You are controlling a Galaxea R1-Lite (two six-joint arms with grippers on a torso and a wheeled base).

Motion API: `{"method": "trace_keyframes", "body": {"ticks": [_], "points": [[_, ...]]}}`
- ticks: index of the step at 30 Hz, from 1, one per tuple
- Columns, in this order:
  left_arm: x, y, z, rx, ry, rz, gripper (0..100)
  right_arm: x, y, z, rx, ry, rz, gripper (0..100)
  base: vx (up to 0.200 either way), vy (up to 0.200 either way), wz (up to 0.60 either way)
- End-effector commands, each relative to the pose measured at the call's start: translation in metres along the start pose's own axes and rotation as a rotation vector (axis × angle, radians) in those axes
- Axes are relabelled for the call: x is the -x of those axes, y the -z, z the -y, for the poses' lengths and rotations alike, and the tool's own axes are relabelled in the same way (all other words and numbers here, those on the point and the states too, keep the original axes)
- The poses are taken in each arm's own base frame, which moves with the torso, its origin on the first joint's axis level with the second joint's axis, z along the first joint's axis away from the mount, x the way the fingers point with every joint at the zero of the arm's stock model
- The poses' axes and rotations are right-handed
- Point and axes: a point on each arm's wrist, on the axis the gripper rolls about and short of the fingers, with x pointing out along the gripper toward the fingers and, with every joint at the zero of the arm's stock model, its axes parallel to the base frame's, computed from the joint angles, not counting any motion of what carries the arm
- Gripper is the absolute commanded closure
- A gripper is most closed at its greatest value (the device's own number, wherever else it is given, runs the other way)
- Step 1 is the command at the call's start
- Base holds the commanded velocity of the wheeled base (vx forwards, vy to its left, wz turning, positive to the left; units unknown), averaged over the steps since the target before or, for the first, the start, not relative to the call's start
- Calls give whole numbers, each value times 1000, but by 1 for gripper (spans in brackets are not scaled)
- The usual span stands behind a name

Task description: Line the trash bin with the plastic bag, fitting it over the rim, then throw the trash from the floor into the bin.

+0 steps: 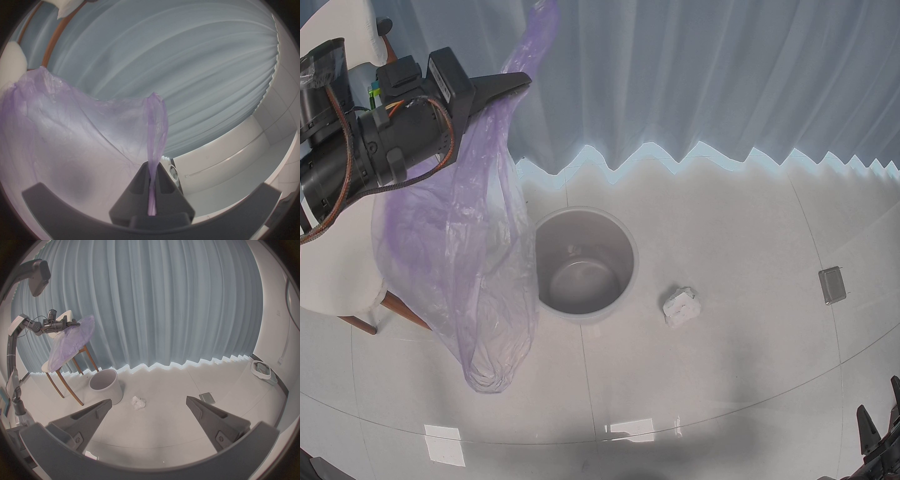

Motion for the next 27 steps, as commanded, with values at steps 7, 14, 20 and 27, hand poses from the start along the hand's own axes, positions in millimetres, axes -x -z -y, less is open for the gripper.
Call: {"method": "trace_keyframes", "body": {"ticks": [7,14,20,27], "points": [[-1,2,3,17,22,-19,100,0,5,0,2,-1,-1,0,0,0,0],[-4,3,-4,20,16,-36,100,0,5,0,2,-1,-1,0,0,0,0],[-6,11,-19,24,-36,-59,100,0,5,0,2,-1,-1,0,0,0,0],[-4,20,-41,13,-111,-86,100,0,5,0,2,-1,-1,0,0,0,0]]}}
